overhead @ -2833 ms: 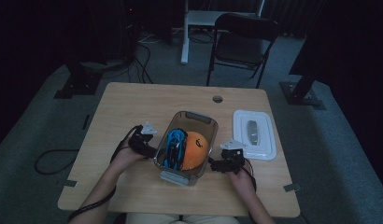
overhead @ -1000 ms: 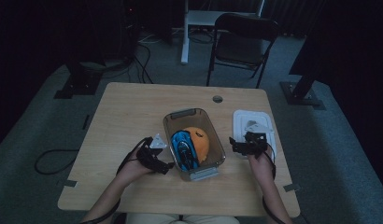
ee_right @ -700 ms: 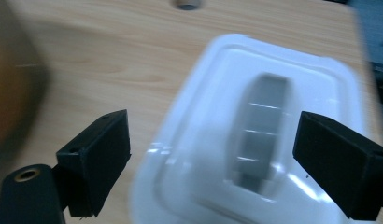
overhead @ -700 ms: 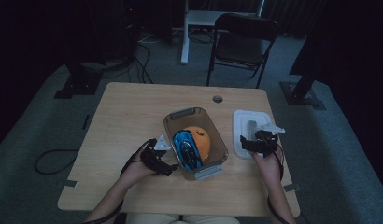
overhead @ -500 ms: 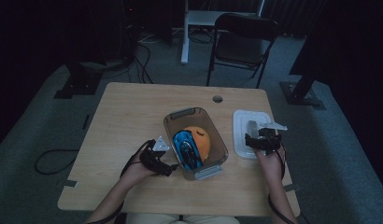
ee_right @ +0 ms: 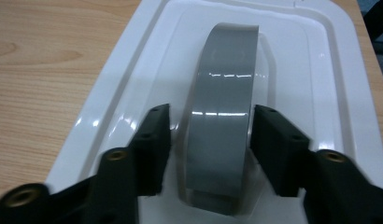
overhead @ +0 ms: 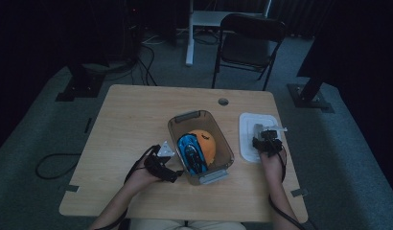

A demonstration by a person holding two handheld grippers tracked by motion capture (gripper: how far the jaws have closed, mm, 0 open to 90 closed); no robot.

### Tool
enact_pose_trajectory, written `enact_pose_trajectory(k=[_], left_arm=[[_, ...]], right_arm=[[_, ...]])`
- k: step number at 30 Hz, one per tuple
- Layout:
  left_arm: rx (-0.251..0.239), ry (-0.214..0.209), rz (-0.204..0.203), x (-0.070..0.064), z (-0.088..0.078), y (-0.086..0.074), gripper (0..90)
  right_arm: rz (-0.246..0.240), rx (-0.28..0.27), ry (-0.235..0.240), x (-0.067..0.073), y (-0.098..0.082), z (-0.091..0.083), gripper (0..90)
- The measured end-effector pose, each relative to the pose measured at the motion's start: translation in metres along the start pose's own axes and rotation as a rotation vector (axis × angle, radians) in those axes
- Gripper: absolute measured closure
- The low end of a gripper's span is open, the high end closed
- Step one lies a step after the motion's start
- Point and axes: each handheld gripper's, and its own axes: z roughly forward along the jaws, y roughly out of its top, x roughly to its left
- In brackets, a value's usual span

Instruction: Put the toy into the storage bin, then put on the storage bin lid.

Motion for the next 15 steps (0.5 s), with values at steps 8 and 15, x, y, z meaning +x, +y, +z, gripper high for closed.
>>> enact_pose_trajectory(k=[8, 15], left_arm=[[0.002, 0.002, -0.002, 0.001, -0.001, -0.001, 10.3], [0.007, -0.001, -0.002, 0.0, 0.002, -0.001, 10.3]], right_arm=[[-0.005, -0.009, 0.013, -0.001, 0.002, -0.012, 67.2], [-0.005, -0.09, 0.043, 0.002, 0.007, -0.05, 67.4]])
